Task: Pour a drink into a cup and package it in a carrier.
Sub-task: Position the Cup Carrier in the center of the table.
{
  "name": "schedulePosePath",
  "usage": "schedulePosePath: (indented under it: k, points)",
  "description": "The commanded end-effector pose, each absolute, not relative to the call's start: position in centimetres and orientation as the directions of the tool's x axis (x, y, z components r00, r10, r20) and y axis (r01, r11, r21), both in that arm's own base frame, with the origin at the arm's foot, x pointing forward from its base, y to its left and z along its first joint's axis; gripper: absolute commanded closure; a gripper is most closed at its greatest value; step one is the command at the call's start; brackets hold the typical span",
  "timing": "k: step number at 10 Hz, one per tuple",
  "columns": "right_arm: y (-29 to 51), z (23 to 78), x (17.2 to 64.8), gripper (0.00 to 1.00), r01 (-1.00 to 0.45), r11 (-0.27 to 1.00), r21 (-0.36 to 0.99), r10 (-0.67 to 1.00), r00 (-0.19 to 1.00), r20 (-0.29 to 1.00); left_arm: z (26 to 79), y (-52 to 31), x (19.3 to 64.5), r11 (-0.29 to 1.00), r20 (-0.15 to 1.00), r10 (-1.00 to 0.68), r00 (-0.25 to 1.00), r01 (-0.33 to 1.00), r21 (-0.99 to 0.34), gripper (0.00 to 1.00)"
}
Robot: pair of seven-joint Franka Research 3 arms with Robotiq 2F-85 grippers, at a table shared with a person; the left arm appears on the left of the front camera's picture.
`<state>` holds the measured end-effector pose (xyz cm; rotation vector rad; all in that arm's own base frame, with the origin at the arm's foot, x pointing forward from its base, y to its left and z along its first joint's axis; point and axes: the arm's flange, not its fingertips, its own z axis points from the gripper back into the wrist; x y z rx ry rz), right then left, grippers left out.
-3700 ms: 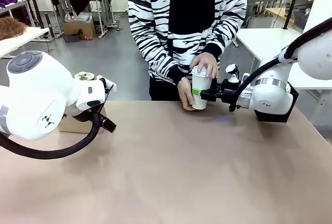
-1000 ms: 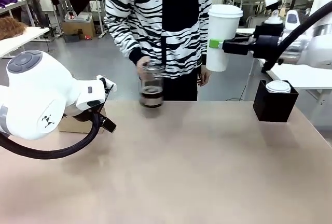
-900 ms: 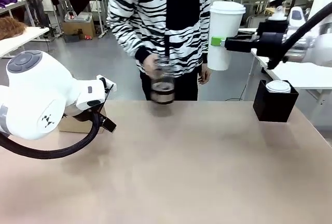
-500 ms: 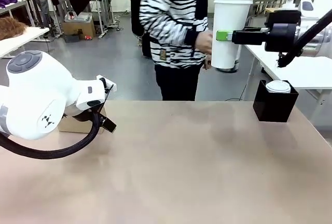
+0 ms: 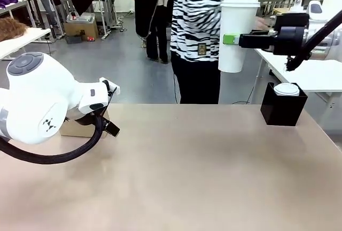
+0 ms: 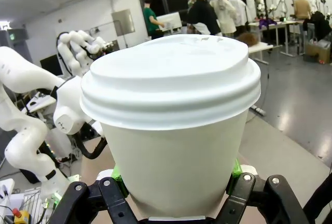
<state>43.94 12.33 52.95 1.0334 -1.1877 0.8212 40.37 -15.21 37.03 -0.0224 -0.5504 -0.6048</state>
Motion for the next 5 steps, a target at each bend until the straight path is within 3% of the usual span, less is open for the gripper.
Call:
schedulePosePath:
  k: [1,5]
  points:
    - [12.8,53.0,44.2,0.2,-0.922,0.347,0.171,-0.028,0.172,0.985,37.0,-15.2,40.3,0.827,0.498,-0.533,0.684,0.545,0.135,0.0]
    - [12.8,53.0,44.2,0.2,-0.922,0.347,0.171,-0.028,0.172,0.985,38.2,-15.0,40.9,0.837,0.49,-0.522,0.698,0.531,0.134,0.0]
